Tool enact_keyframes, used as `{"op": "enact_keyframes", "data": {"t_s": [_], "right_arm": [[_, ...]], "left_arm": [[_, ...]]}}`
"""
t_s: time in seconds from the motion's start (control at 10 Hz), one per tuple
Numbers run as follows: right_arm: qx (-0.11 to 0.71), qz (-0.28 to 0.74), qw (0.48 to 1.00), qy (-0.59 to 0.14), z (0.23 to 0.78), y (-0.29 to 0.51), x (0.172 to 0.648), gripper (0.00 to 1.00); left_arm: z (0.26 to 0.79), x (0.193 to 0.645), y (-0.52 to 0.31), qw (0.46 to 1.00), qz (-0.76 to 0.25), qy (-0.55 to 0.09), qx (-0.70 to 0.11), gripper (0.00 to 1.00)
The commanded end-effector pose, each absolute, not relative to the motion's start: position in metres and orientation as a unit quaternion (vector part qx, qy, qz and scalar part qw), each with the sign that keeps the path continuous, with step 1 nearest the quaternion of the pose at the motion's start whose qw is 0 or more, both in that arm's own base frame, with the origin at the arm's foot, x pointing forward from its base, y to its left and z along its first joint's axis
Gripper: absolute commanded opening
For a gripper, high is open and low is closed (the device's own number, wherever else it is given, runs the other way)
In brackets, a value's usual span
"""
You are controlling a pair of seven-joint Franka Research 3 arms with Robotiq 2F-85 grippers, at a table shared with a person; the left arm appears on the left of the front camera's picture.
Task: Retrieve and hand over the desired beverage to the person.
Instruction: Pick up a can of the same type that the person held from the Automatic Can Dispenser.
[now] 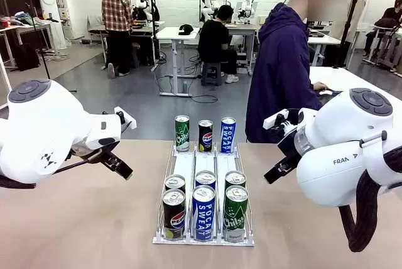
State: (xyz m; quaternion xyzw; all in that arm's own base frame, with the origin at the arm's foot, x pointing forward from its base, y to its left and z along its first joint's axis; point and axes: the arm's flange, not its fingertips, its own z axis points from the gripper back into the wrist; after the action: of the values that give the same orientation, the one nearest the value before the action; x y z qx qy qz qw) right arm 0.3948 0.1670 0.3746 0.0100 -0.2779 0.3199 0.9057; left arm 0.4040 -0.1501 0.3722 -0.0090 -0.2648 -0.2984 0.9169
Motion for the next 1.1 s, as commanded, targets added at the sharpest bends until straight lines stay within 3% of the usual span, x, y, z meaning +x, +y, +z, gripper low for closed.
{"op": "enact_keyframes", "data": {"t_s": [0.0, 1.0], "right_arm": [[0.010, 0.320, 0.906, -0.278, 0.3745, 0.1670, 0.3948, 1.00], [0.010, 0.320, 0.906, -0.278, 0.3745, 0.1670, 0.3948, 1.00]], "left_arm": [[0.3722, 0.4040, -0.1501, 0.917, -0.298, -0.265, -0.009, 1.00], [0.3722, 0.4040, -0.1501, 0.917, -0.298, -0.265, -0.009, 1.00]]}}
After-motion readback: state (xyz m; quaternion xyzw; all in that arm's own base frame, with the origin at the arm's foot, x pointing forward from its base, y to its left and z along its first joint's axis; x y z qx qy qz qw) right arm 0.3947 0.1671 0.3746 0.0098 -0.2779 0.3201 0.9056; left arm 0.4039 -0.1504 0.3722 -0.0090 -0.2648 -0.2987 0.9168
